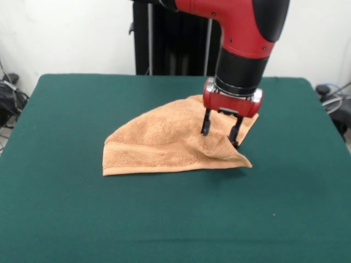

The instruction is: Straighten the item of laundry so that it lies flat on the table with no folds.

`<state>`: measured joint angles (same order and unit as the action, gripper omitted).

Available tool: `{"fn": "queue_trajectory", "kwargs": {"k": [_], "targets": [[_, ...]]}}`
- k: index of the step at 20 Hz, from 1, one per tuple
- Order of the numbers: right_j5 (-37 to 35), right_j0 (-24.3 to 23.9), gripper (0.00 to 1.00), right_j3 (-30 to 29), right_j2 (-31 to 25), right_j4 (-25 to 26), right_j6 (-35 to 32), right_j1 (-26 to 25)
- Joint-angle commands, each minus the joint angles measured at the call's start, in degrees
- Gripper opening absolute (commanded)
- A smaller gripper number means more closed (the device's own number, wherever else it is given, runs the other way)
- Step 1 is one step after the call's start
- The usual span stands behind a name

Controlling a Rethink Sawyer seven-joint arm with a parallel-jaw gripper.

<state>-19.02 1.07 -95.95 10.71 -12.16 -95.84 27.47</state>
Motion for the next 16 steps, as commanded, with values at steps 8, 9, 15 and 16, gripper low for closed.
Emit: {"fn": "queue_trajectory", "kwargs": {"k": [8, 9, 15, 16], "targets": [[-2.4, 1.8, 1.0, 1.3, -0.7, -1.7, -12.5, -2.4], [-2.4, 2.0, 1.0, 1.3, -0.5, -1.7, -12.7, -2.4], [-1.6, 3.4, 1.0, 1.0, -0.2, -2.4, -13.8, -2.9], [-1.6, 3.6, 1.0, 0.9, 0.0, -2.5, -14.0, -2.9]]}}
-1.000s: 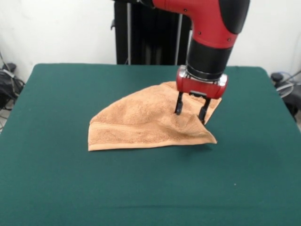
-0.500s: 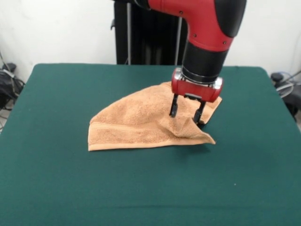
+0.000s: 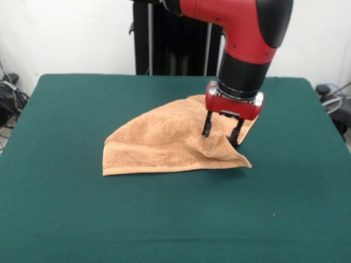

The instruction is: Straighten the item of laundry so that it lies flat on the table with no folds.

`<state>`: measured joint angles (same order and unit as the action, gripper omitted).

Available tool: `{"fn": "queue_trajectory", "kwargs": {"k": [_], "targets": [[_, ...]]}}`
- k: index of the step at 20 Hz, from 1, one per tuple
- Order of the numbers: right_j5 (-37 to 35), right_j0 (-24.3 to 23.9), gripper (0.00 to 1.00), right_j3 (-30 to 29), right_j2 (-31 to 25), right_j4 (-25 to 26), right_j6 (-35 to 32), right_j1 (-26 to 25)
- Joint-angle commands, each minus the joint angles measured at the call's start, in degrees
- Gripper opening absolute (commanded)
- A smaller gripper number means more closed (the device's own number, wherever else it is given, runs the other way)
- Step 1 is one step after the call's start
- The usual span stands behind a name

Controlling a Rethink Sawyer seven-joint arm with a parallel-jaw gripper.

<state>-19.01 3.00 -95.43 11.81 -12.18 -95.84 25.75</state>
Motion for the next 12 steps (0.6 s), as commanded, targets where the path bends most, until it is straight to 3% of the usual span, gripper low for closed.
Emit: {"fn": "queue_trajectory", "kwargs": {"k": [1, 12], "targets": [[-1.3, 1.9, 1.0, 0.1, -1.2, -2.5, -14.0, -1.2], [1.2, 1.5, 1.0, -1.8, -2.9, -2.4, -13.4, -0.4]]}}
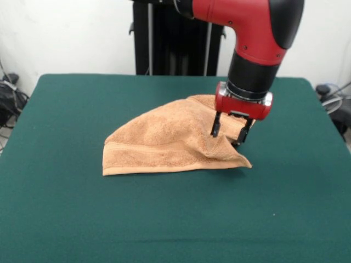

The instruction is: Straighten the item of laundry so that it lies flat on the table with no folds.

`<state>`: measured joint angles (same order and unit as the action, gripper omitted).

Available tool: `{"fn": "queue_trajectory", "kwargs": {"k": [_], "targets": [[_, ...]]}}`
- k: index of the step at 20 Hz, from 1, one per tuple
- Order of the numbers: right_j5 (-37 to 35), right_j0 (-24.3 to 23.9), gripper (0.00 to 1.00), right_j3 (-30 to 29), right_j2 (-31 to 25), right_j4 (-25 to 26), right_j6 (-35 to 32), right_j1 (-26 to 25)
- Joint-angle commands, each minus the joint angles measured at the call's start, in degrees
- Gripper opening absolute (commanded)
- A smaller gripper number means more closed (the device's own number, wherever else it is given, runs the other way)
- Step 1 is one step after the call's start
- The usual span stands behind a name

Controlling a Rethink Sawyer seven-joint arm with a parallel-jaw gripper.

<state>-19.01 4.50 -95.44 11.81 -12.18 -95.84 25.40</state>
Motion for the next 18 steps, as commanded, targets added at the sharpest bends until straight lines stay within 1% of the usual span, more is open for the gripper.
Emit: {"fn": "queue_trajectory", "kwargs": {"k": [1, 10, 11, 18], "targets": [[1.5, -0.1, 1.0, -1.8, -2.9, -2.3, -13.3, 0.0], [2.4, -1.3, 1.0, -3.0, -3.8, -2.2, -13.0, 0.7], [2.5, -1.5, 0.0, -3.2, -3.9, -2.2, -12.9, 0.8], [3.2, -3.2, 0.0, -4.4, -5.1, -2.0, -12.1, 1.7]]}}
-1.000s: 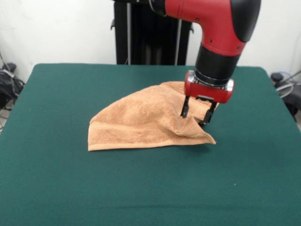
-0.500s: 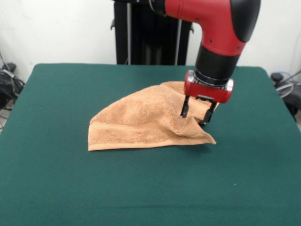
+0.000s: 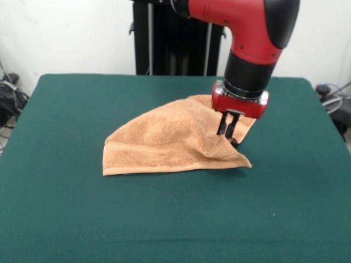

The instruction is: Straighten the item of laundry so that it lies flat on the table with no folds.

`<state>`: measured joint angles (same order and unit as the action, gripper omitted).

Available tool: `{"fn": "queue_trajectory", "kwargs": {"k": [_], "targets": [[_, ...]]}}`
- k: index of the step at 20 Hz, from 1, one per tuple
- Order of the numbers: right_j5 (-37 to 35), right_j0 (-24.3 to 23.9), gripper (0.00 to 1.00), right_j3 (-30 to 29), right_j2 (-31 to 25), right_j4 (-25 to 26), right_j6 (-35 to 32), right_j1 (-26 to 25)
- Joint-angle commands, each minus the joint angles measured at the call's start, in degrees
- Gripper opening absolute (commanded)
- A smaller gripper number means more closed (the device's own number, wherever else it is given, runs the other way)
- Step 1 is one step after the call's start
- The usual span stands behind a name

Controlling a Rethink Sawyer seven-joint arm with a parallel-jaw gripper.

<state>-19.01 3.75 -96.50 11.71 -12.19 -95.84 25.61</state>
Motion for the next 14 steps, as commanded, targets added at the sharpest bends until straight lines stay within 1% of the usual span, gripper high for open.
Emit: {"fn": "queue_trajectory", "kwargs": {"k": [1, 14], "targets": [[2.7, -2.4, 0.0, -3.2, -4.8, -2.0, -12.1, 1.5], [3.4, -3.3, 0.0, -4.2, -5.1, -1.5, -12.0, 1.7]]}}
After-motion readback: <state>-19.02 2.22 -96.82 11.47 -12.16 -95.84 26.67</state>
